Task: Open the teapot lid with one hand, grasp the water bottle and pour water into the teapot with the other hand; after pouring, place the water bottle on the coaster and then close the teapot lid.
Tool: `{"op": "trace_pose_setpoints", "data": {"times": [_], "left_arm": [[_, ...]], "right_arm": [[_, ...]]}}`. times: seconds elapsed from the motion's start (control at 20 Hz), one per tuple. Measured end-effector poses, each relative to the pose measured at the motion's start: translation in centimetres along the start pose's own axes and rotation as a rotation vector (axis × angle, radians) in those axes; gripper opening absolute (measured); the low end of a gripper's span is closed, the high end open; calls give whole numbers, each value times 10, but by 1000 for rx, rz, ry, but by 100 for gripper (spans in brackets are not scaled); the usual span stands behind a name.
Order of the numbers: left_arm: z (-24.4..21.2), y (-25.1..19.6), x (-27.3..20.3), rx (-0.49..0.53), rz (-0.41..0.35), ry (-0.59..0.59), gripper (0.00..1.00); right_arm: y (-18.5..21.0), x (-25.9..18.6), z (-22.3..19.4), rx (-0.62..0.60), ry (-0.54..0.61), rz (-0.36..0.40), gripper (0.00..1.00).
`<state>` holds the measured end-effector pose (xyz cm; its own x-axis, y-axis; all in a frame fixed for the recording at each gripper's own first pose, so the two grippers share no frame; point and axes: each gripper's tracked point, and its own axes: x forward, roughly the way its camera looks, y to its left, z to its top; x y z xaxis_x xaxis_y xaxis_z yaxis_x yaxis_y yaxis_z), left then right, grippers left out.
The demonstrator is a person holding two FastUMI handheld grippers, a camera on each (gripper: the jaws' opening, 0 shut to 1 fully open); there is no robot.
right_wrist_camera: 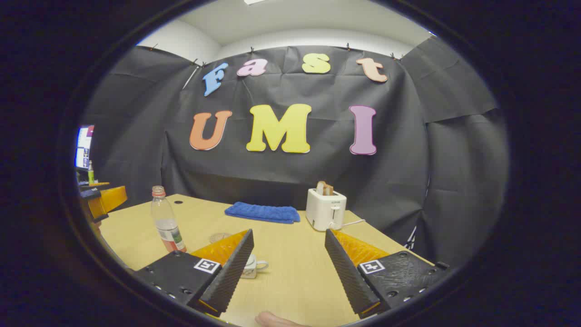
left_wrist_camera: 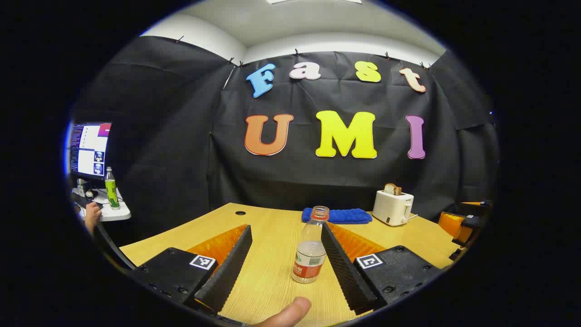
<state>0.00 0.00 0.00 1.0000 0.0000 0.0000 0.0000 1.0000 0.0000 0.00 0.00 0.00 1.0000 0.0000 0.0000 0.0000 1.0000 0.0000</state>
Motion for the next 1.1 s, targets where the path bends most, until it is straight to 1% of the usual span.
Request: {"op": "trace_pose_setpoints", "data": {"times": [0.05, 0.15, 0.2, 0.25, 0.35, 0.4, 0.45, 0.6, 0.65, 0.8, 0.9, 0.95, 1.1], "left_arm": [[-3, -1, 0, 8, -5, 12, 96], [-6, -5, -1, 13, -15, 28, 96], [-6, -7, 0, 12, -20, 30, 96], [-8, -10, 0, 20, -29, 34, 97], [-12, -19, -3, 41, -69, 38, 97], [-14, -19, -3, 56, -68, 48, 96], [-14, -16, -3, 62, -53, 47, 97], [-12, -17, -2, 59, -66, 33, 96], [-12, -15, -1, 58, -58, 33, 96], [-15, -9, 2, 64, -42, 35, 96], [-21, -6, 5, 46, -37, 53, 96], [-25, -5, 8, 43, -36, 64, 96], [-36, -1, 14, 47, -21, 93, 96]], "right_arm": [[-1, 2, -2, 5, 7, -2, 97], [-2, 3, -4, 17, 20, 2, 98], [-3, 4, -5, 15, 22, -1, 95], [-2, 3, -5, 9, 23, 0, 95], [1, 5, -7, -1, 26, 1, 95], [4, 5, -8, -5, 25, 4, 95], [7, 6, -8, -10, 25, 10, 97], [19, 10, -16, -12, 28, 36, 98], [25, 13, -20, -5, 31, 50, 97], [39, 29, -39, 3, 47, 73, 97], [51, 39, -53, -1, 61, 94, 97], [57, 46, -60, -6, 66, 104, 95], [69, 63, -76, -26, 82, 122, 95]]}}
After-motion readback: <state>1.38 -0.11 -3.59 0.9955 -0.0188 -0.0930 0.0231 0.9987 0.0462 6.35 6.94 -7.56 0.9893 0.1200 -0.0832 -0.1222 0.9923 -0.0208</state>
